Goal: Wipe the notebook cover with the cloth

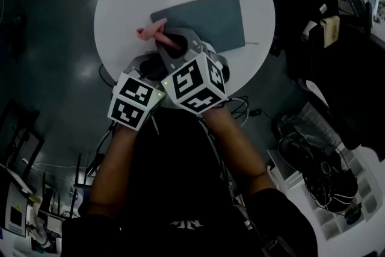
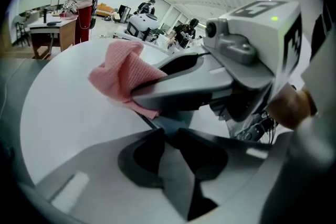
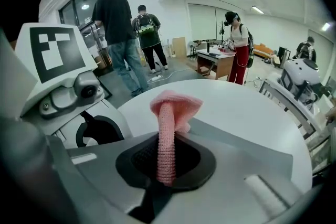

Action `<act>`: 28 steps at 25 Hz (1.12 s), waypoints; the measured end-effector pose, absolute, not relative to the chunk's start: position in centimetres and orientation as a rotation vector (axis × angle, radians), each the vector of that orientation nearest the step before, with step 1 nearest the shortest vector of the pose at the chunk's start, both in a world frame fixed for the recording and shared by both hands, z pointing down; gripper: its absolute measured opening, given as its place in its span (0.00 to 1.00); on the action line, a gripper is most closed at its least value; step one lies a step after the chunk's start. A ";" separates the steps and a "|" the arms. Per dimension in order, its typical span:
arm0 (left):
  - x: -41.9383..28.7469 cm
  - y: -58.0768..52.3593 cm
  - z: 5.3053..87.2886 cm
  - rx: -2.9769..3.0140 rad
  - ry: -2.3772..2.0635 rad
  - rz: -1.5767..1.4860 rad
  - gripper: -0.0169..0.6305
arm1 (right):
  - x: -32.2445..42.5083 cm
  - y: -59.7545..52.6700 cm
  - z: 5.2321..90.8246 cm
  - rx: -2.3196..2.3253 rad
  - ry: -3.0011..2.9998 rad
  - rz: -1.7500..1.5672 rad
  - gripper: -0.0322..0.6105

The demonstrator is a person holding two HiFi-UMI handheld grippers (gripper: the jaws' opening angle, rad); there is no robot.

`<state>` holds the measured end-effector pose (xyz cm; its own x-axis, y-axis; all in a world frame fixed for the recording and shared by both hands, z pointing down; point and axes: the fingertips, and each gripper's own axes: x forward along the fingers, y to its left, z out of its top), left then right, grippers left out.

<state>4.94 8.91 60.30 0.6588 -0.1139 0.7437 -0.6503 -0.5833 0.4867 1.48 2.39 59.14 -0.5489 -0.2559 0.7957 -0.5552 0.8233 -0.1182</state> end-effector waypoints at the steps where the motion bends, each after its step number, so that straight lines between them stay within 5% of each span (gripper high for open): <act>1: 4.9 8.9 60.3 2.086 -0.591 0.866 0.17 | 1.7 2.4 59.2 0.595 -2.166 0.457 0.09; 28: 5.8 8.8 60.4 2.100 -0.582 0.871 0.17 | 17.4 -2.7 59.4 0.874 -2.028 0.500 0.09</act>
<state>5.83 8.77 60.35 0.6612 -0.1125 0.7418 -0.6425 -0.5955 0.4824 17.39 -2.73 59.41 -0.3951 -0.3971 0.8284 -0.7366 0.6758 -0.0273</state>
